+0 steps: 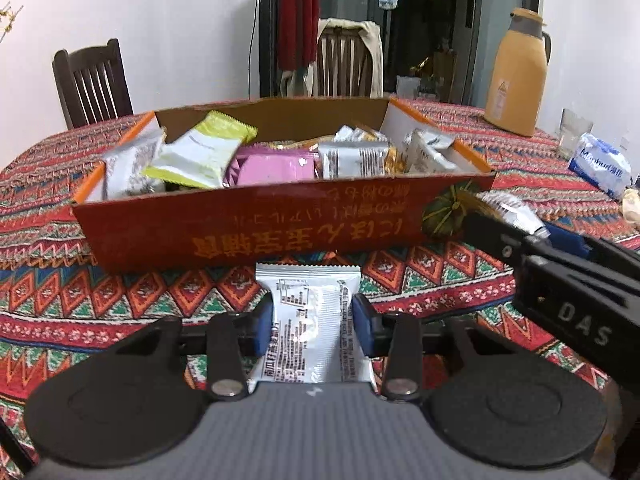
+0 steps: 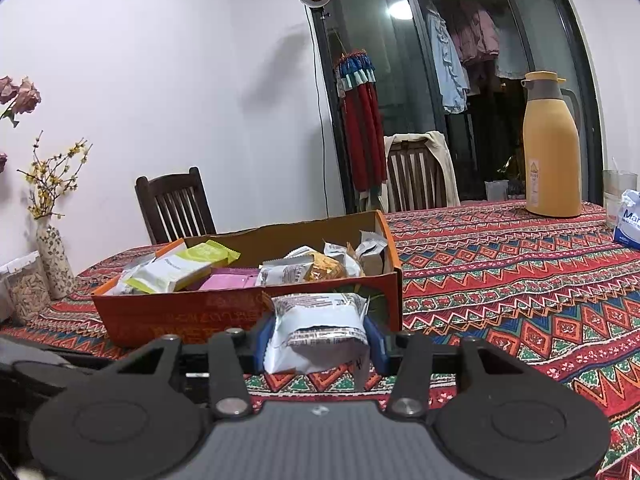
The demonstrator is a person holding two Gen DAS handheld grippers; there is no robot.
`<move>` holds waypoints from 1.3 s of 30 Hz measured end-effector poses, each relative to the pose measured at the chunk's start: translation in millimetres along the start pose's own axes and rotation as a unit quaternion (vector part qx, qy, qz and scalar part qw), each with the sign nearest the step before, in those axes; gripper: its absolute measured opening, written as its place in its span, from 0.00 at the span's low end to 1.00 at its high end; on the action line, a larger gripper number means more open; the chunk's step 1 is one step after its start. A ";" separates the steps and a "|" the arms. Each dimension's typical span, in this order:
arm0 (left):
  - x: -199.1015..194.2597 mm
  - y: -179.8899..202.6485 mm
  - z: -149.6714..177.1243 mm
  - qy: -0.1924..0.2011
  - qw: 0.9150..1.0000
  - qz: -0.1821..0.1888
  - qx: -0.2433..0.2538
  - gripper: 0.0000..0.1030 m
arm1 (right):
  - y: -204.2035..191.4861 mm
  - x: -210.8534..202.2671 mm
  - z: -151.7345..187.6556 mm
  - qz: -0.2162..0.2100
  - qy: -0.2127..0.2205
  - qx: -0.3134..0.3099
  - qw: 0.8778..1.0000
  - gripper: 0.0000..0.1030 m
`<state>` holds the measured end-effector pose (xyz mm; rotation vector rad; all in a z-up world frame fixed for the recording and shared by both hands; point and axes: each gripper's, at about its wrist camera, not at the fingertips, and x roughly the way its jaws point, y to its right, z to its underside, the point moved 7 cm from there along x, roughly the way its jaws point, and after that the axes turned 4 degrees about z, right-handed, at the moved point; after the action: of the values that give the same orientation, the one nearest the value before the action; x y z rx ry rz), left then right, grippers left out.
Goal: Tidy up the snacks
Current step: 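Carry both white packets over the orange box, then open both tools to drop the white packets into the box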
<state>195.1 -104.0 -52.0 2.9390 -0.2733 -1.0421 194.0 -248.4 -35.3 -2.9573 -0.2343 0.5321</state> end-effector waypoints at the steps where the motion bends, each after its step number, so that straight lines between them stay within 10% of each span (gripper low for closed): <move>1: -5.3 -1.8 -2.6 0.006 1.000 0.002 -0.001 0.40 | -0.7 -0.5 -0.2 0.001 0.002 -0.003 1.000 0.45; 20: -34.6 -61.9 -121.5 0.140 0.988 -0.049 -0.041 0.40 | -42.2 47.1 -93.0 0.006 0.043 -0.043 0.998 0.45; 35: 10.2 -107.4 -115.5 0.130 0.987 -0.050 -0.079 0.41 | -52.9 105.7 -77.8 0.029 0.022 -0.058 0.998 0.57; 39: 4.5 -108.9 -113.7 0.146 0.984 -0.064 -0.085 0.96 | -49.8 102.9 -75.6 0.035 0.023 -0.051 0.998 0.77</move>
<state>287.2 -2.9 26.1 2.9285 0.0098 -0.5950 309.7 -189.0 8.1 -3.0826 -0.1570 0.4728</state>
